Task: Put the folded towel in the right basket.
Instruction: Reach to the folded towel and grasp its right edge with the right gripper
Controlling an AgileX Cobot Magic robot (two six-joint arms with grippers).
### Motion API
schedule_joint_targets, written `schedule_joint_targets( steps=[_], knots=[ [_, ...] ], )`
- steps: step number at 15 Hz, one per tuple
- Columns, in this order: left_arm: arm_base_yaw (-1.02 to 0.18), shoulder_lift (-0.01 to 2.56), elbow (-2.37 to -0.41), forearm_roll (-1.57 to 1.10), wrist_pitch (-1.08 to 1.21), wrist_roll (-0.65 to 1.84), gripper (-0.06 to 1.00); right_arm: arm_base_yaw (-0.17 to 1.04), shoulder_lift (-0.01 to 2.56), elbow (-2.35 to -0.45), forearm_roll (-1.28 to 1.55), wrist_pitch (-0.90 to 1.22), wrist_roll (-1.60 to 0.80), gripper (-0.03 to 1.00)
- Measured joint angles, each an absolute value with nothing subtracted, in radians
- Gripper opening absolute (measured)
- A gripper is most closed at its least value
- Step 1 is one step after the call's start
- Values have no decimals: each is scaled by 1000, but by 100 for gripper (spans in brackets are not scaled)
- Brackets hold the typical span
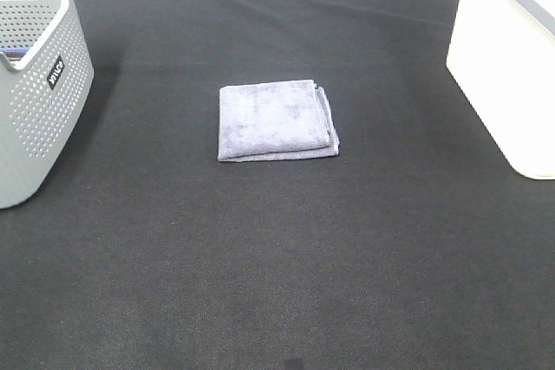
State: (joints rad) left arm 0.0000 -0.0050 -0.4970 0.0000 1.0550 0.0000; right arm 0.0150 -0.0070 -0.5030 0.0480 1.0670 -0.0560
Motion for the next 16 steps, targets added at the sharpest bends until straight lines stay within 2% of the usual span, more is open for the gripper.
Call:
schedule_joint_targets(
  steps=[16],
  knots=[
    [0,-5,-497,0,1055,0,97,15,-7,-503,48,1067,-56,63]
  ],
)
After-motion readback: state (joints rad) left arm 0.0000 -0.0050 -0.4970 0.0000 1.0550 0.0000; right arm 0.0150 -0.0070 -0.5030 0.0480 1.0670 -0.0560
